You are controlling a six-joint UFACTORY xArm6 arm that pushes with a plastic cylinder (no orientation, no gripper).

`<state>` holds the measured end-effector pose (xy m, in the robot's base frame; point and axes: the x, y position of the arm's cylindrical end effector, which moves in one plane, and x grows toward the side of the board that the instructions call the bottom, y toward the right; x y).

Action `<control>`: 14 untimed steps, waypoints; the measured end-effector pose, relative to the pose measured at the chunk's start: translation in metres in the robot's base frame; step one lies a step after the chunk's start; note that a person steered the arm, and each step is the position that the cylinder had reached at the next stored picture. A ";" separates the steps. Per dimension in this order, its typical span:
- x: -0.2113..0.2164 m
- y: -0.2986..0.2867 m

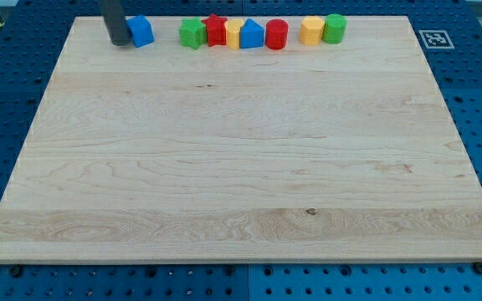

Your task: Push blue cube into green star

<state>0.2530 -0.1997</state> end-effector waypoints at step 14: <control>-0.009 0.004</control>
<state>0.2436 -0.1957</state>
